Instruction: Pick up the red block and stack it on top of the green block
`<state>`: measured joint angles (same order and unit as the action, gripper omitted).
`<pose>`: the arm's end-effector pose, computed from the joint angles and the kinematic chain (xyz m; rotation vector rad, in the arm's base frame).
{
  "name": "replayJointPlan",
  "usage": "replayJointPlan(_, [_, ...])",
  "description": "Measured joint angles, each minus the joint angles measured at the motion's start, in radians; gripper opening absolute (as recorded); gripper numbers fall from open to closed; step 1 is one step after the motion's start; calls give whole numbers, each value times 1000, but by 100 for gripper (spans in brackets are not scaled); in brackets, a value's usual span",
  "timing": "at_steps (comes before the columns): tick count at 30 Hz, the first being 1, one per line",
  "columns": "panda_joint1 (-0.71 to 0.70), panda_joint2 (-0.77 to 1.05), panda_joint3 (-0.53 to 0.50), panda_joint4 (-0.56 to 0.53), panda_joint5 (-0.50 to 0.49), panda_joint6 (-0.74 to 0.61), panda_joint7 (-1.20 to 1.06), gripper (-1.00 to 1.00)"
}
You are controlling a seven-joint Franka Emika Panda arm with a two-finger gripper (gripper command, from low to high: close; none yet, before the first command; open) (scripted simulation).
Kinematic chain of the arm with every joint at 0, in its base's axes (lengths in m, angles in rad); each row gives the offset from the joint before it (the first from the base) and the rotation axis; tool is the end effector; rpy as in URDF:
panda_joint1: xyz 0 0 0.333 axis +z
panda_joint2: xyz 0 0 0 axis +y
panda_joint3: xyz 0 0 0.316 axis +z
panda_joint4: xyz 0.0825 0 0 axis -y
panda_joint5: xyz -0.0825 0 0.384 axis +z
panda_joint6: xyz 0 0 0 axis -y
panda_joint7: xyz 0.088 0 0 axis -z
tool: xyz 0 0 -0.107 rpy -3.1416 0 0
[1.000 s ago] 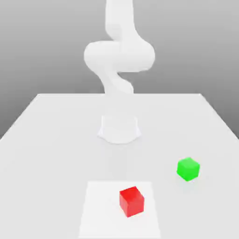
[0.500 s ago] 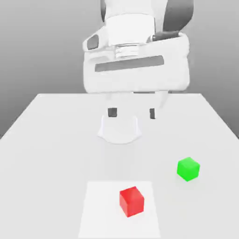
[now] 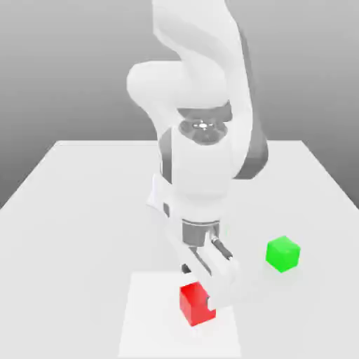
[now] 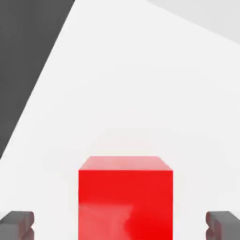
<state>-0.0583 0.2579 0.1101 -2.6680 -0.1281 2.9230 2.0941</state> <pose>0.4095 0.0328 0.1536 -1.8004 2.5740 0.0002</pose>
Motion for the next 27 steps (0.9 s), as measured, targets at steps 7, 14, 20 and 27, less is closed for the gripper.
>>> replayJointPlan(7, [14,34,-17,5,-14,31,11,-100])
replayJointPlan(14, [-9,-173,45,-30,94,-139,-67,-100])
replayJointPlan(20, [250,-366,182,-145,252,-211,-154,-100])
replayJointPlan(27, [413,-412,303,-235,285,-164,-155,-100])
